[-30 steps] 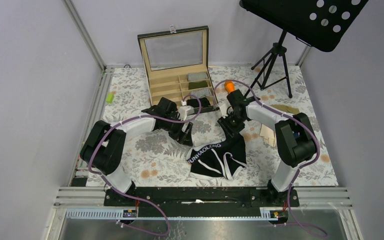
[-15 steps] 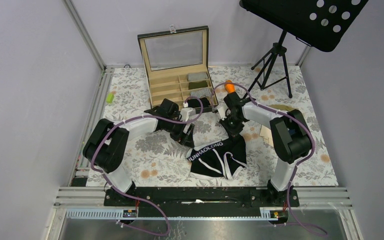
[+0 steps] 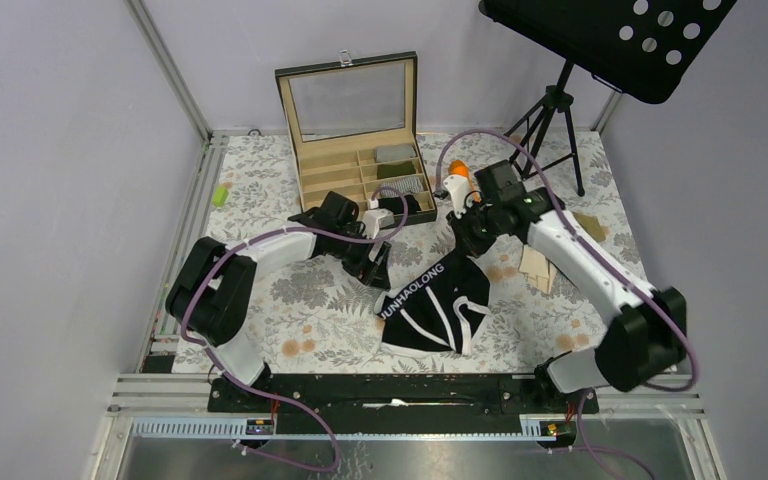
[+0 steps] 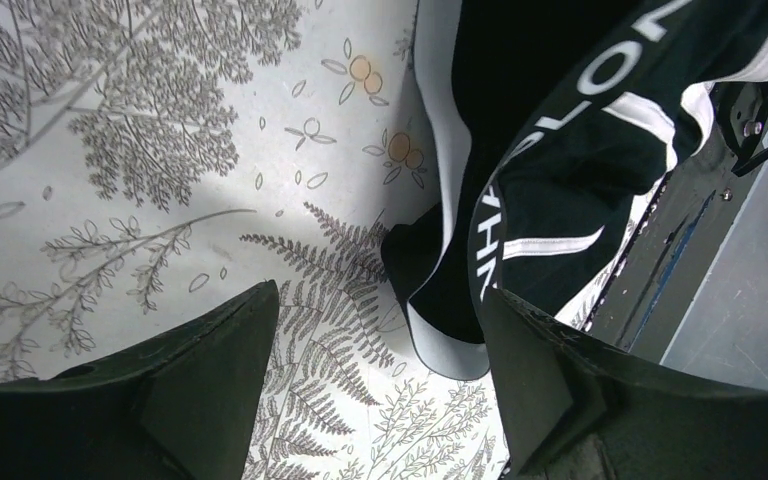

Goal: Roll the underwear
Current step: Flatten out the underwear at the center of the board.

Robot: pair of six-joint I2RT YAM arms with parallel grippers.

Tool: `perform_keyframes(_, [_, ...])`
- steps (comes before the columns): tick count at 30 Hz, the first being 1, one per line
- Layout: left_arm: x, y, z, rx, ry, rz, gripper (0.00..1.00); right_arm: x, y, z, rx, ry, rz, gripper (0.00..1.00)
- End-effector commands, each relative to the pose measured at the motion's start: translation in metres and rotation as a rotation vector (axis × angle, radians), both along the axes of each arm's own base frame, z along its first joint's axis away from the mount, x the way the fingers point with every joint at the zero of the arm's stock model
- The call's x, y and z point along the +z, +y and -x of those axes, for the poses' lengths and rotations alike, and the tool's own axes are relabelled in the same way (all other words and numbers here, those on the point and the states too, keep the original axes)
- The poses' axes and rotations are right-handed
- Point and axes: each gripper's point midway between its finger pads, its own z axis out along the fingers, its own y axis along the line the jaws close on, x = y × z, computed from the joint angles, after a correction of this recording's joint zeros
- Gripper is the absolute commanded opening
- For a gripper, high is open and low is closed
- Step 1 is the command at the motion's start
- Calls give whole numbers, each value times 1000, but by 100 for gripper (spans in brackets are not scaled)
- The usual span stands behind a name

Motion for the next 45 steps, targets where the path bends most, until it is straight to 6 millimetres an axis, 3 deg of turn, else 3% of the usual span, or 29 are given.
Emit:
perform_keyframes(1, [29,-8,-14,-96,-129,41,80,34,3,31,117,-65,-89,0])
perform_keyframes(7, [33,1,-2,-254,-218,51,82,62,-4,52,177,-175,-146,0])
perform_keyframes(13, [35,-3,12,-457,-322,115,83,64,-7,71,217,-154,-162,0])
perform_keyframes(20, [24,-3,8,-698,-556,73,87,69,-9,81,240,-148,-168,0])
perform_keyframes(30, [6,-33,7,-830,-675,86,81,72,-13,86,232,-139,-158,0])
perform_keyframes(34, [7,-45,9,-813,-665,105,69,70,-14,87,228,-133,-154,0])
perform_keyframes(37, [4,-46,8,-797,-640,91,53,69,-16,86,222,-139,-147,0])
perform_keyframes(41, [0,-33,12,-790,-603,37,35,71,-17,79,201,-170,-138,0])
perform_keyframes(45, [19,-20,9,-665,-538,3,19,82,-15,64,154,-217,-141,0])
